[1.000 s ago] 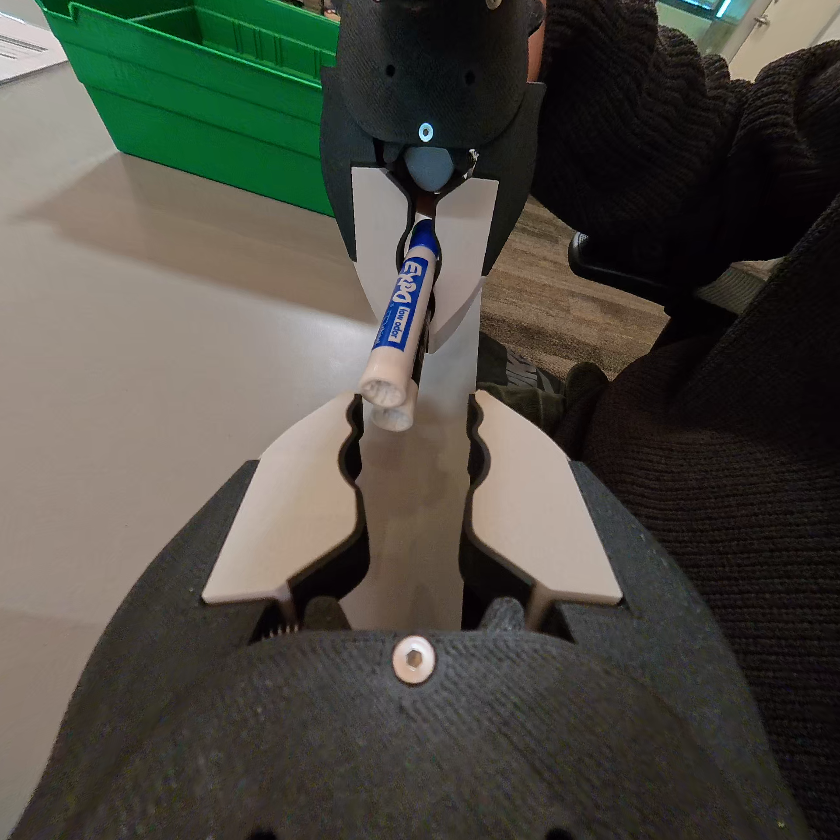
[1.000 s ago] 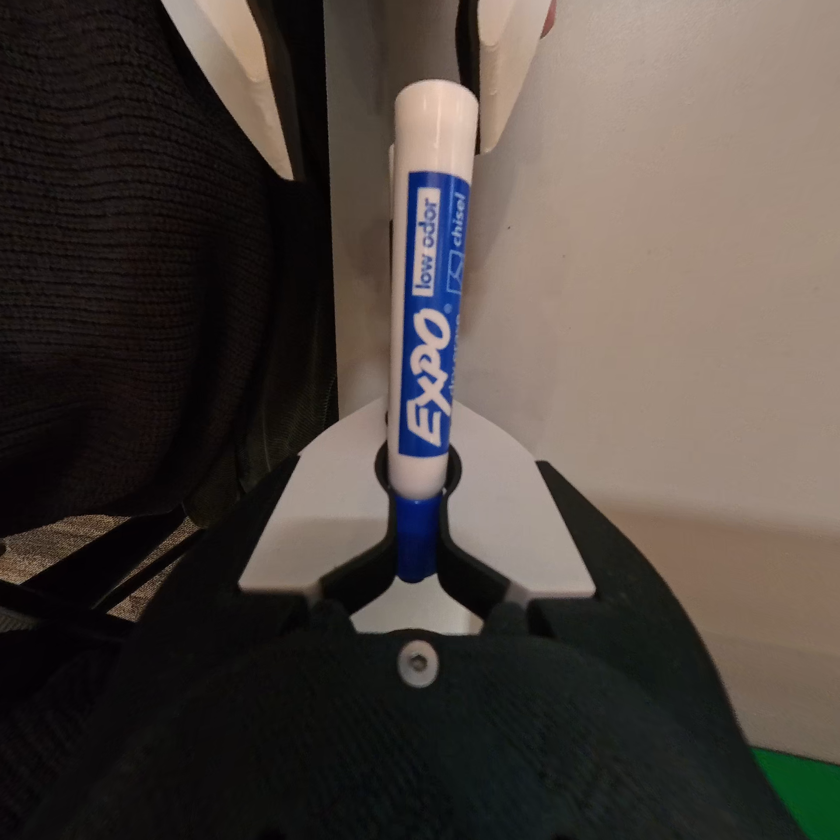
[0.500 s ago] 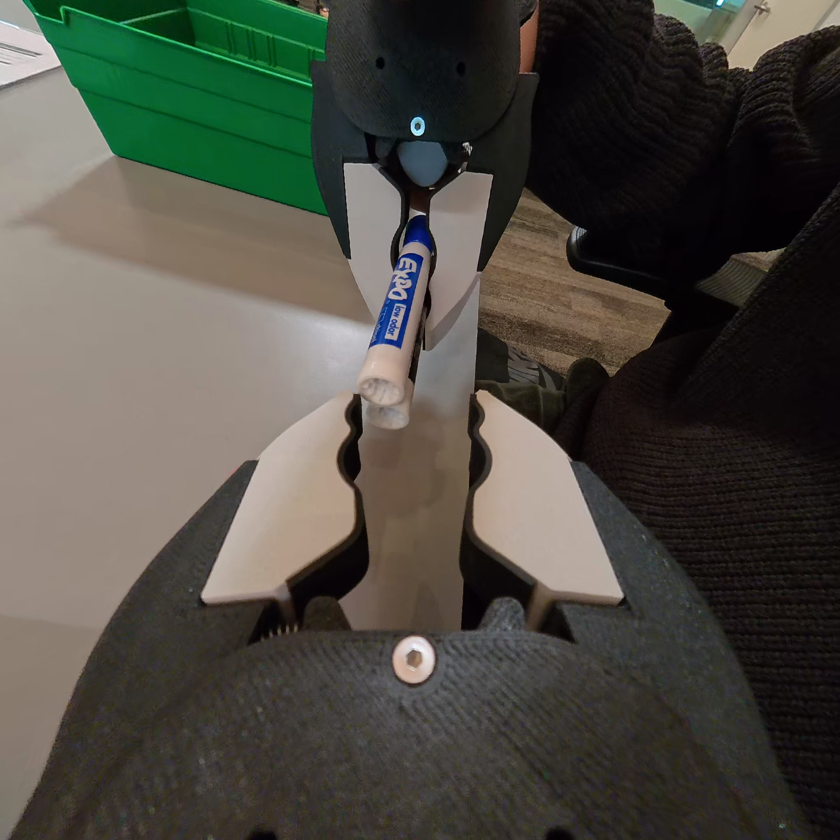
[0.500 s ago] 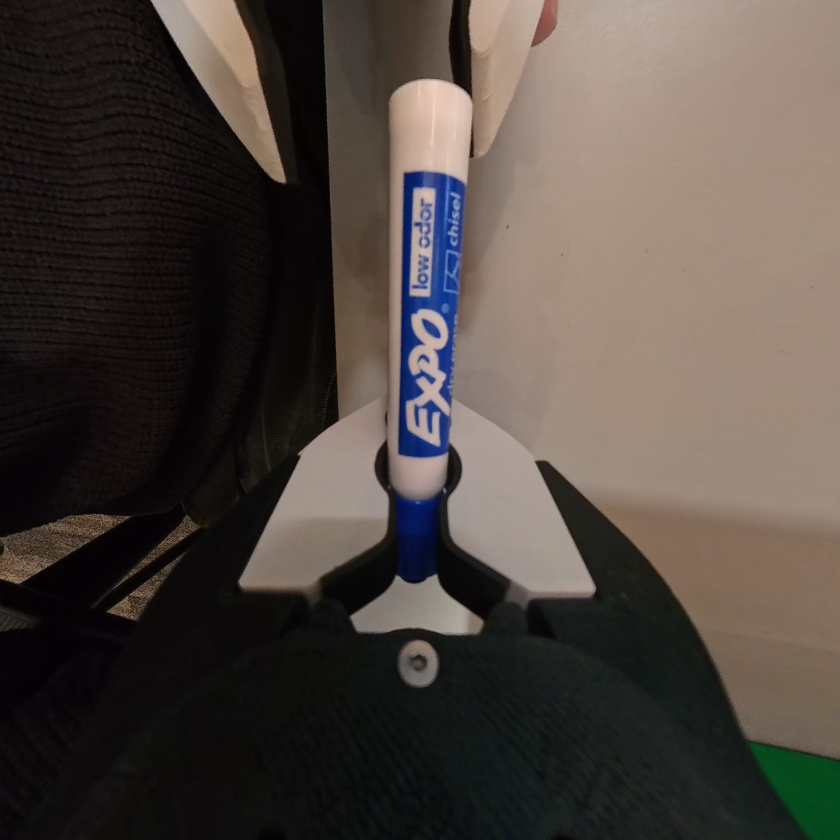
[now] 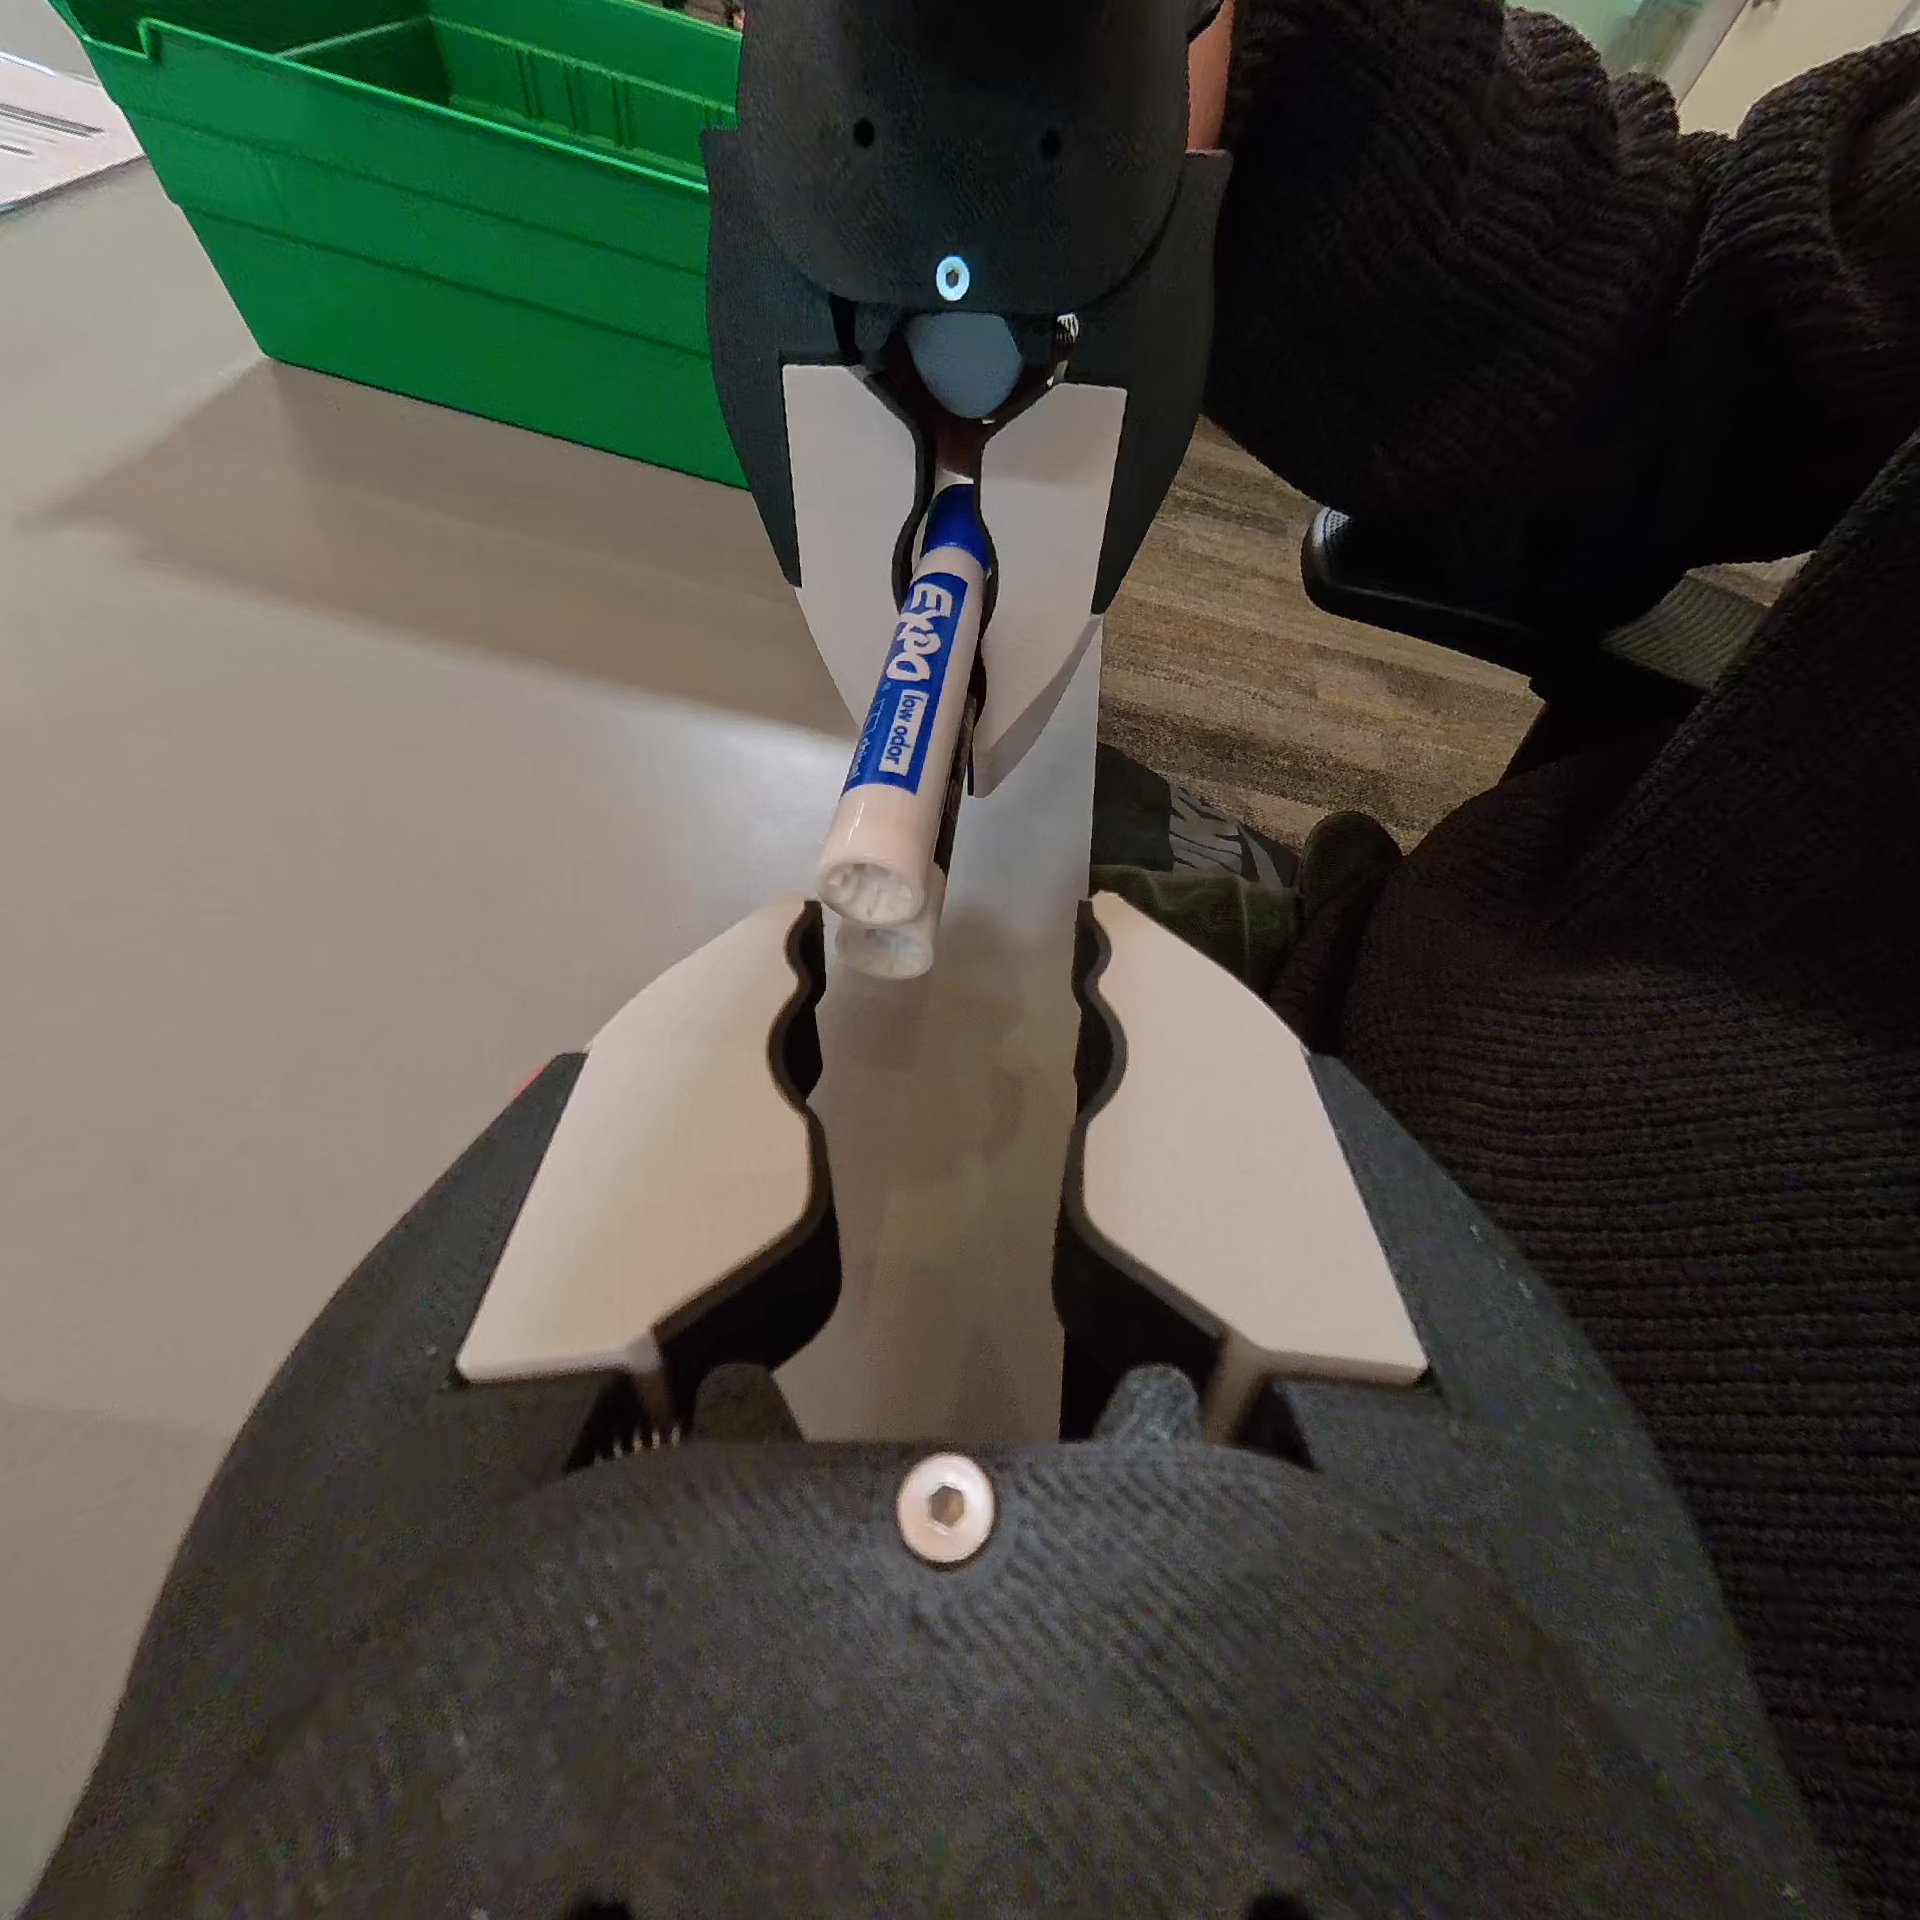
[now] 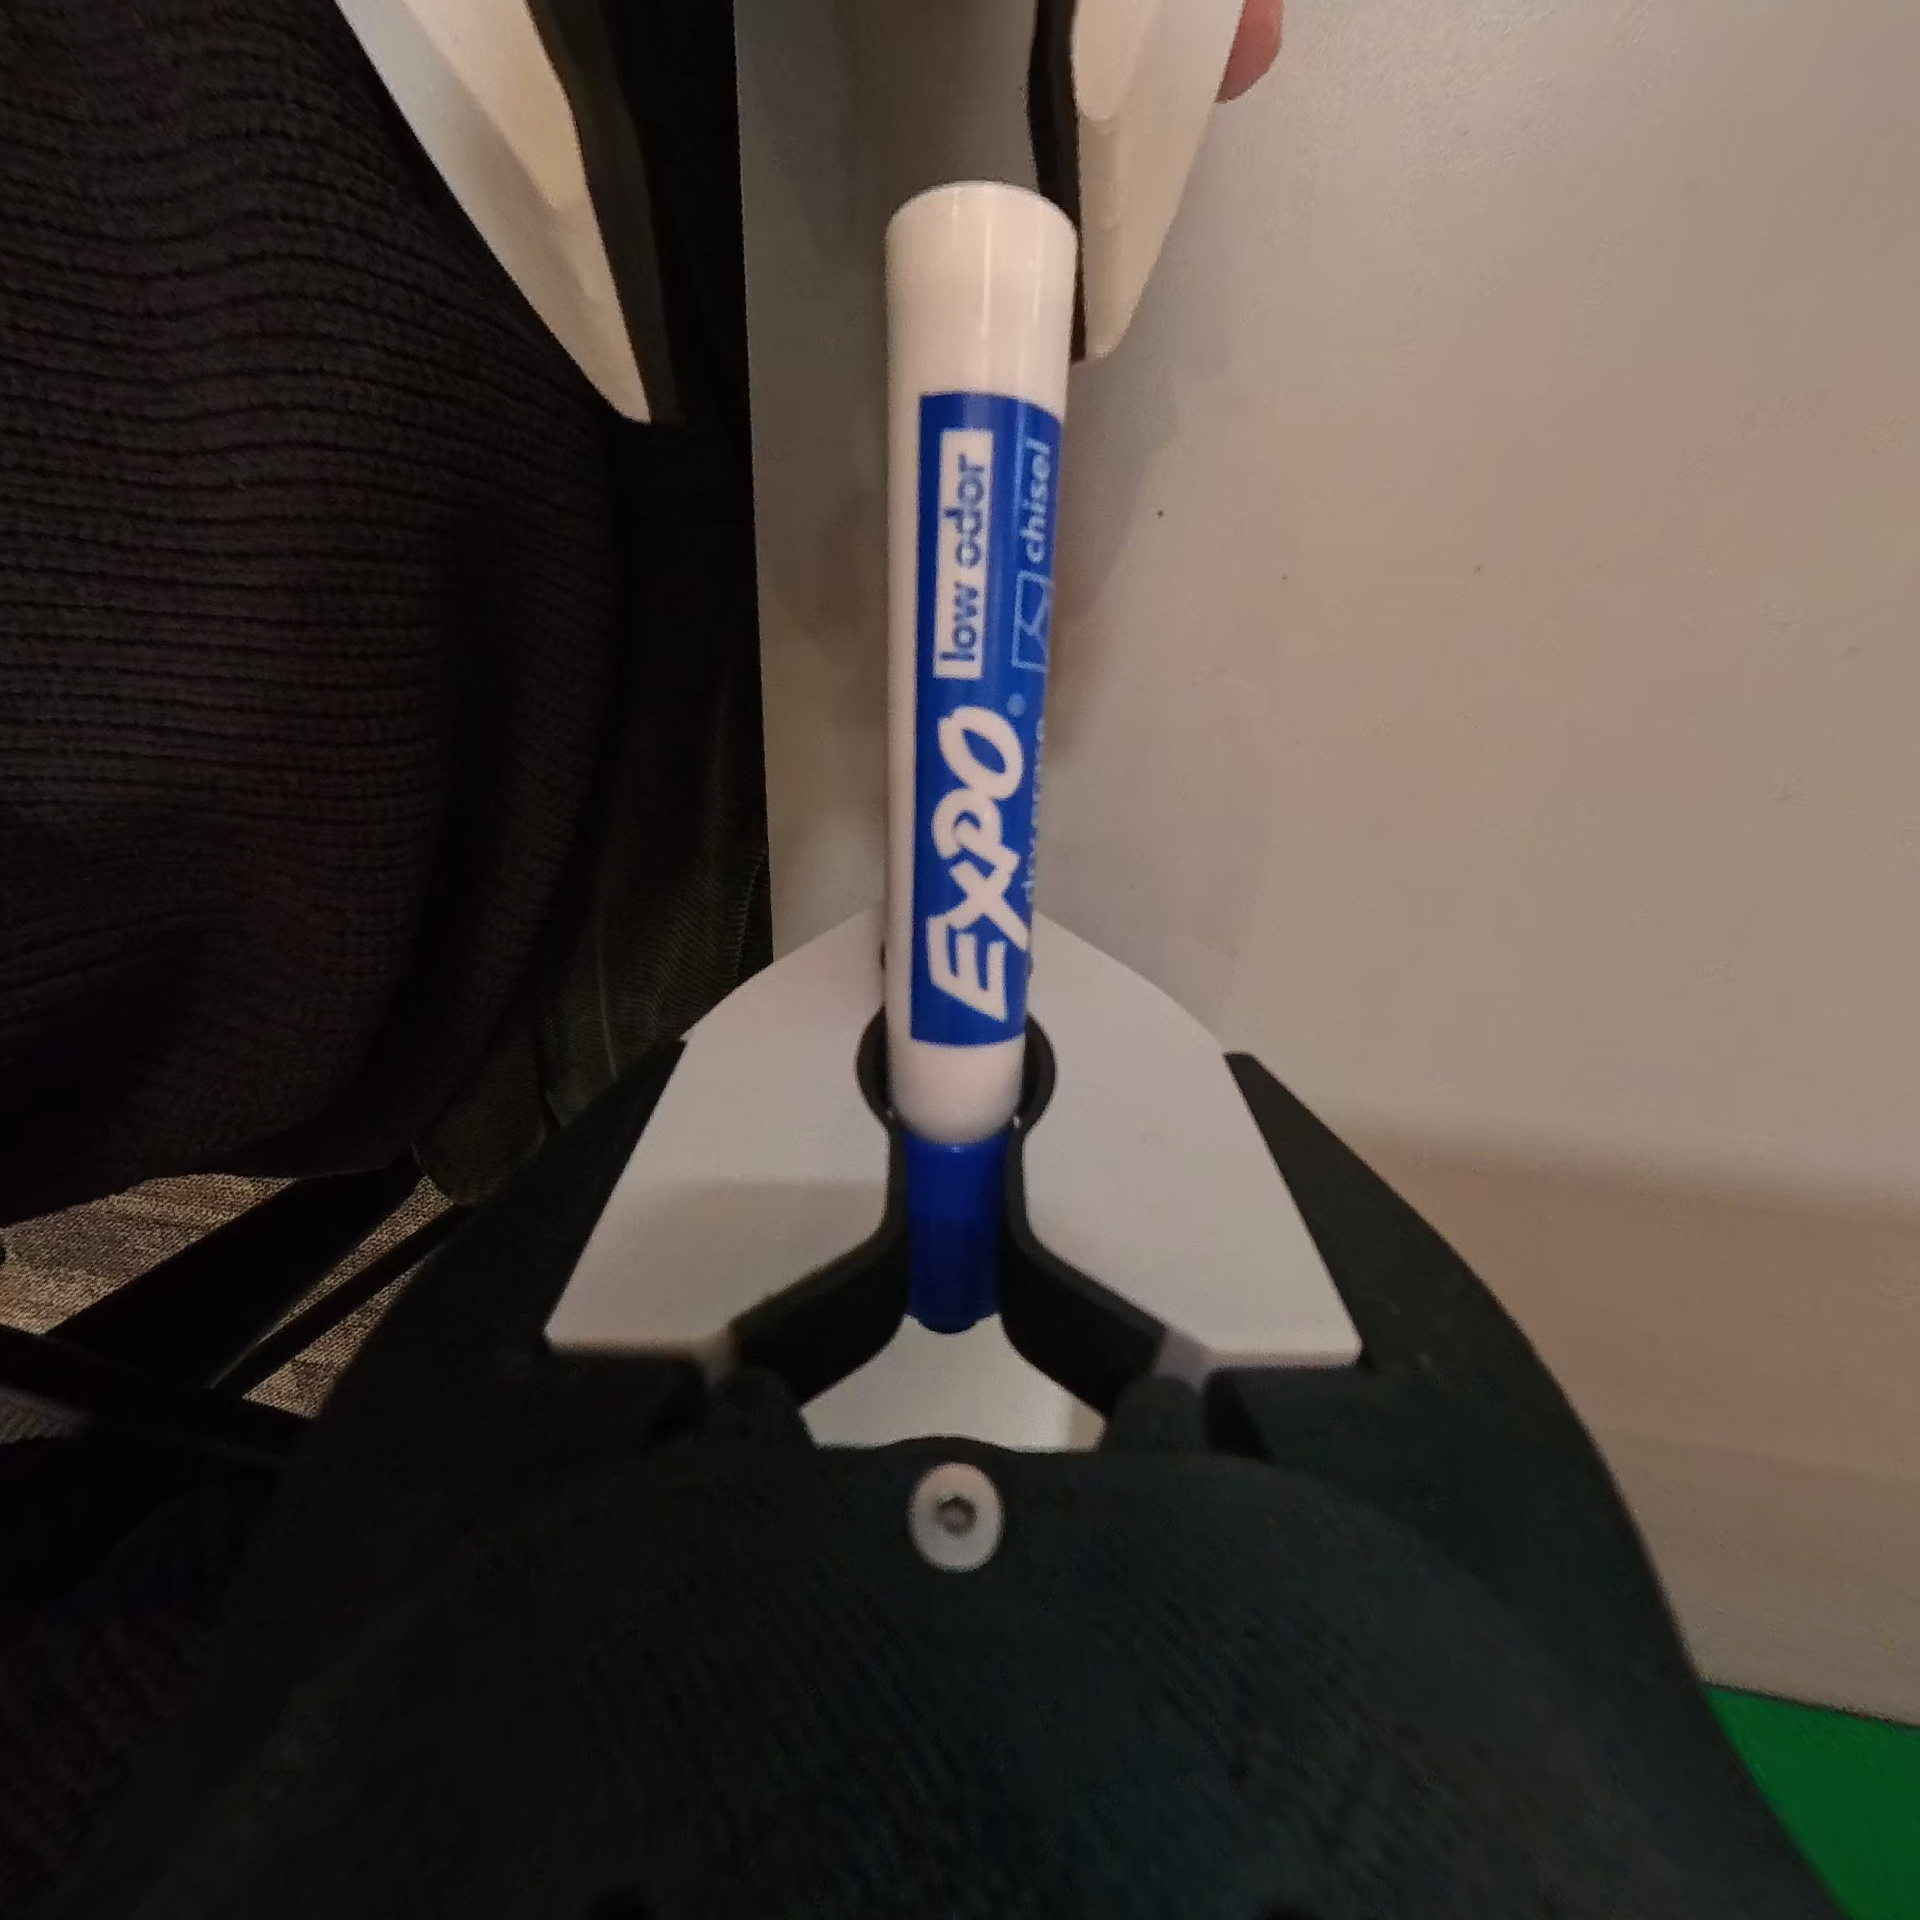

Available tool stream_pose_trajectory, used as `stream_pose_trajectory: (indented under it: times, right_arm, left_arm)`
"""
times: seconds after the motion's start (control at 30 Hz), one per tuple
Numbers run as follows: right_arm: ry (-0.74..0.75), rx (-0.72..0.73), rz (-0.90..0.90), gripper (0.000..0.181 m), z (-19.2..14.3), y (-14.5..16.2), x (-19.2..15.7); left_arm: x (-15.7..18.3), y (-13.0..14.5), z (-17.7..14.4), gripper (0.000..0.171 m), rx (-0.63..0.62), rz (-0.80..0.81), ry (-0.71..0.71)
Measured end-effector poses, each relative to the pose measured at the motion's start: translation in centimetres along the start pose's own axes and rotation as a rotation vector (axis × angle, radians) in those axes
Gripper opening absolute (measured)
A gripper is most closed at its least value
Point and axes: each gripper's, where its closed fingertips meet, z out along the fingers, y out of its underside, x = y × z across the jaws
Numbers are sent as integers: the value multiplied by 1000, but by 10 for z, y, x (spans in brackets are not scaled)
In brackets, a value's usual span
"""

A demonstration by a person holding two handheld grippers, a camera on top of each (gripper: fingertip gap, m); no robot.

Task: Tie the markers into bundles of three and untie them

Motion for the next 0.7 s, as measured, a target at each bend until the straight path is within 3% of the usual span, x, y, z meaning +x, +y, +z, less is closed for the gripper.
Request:
stream_pose_trajectory:
  times: [0.4, 0.63, 0.7]
  right_arm:
    - [5, -7, -3, 15, 1, 1, 0]
    - [-2, -26, -26, 14, 4, -1, -3]
    - [0, -41, -44, 14, 4, -2, -3]
  left_arm:
    - [-2, 7, 3, 65, -38, -68, 13]
    - [-13, 24, 7, 76, -154, -336, 28]
    - [-5, 21, 6, 78, -158, -435, 119]
